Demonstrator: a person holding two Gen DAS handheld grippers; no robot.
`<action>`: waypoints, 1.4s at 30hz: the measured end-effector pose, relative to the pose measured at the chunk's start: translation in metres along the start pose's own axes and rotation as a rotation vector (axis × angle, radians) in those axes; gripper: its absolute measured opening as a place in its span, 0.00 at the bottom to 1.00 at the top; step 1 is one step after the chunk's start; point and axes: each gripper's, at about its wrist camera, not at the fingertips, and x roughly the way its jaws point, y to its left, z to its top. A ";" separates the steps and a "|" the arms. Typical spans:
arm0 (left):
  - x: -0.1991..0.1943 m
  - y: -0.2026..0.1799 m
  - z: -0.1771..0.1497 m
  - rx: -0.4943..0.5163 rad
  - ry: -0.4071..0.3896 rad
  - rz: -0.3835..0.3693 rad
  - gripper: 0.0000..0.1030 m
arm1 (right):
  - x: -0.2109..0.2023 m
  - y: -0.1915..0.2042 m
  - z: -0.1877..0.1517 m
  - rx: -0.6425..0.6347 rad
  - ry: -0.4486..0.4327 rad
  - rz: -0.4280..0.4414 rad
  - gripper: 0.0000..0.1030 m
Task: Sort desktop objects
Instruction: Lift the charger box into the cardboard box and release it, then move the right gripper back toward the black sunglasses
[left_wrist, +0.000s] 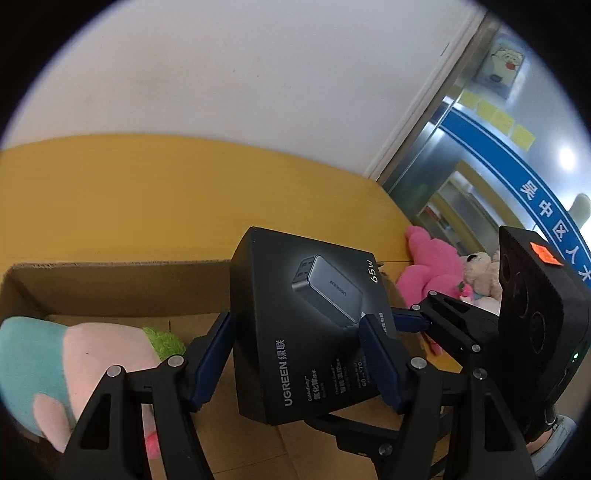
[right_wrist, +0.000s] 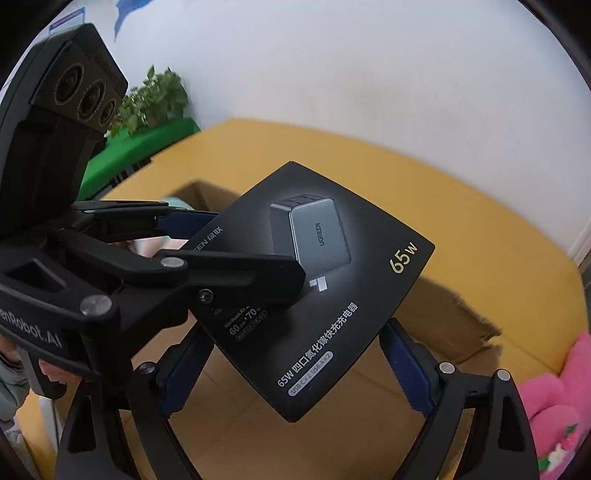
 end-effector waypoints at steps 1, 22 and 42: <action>0.010 0.003 -0.002 -0.016 0.028 0.011 0.66 | 0.011 -0.007 -0.001 0.010 0.020 0.007 0.88; -0.116 -0.063 -0.049 0.175 -0.182 0.208 0.67 | -0.064 0.009 -0.061 0.212 -0.024 -0.143 1.00; -0.261 -0.114 -0.234 0.259 -0.414 0.322 0.80 | -0.218 0.215 -0.189 0.210 -0.355 -0.370 1.00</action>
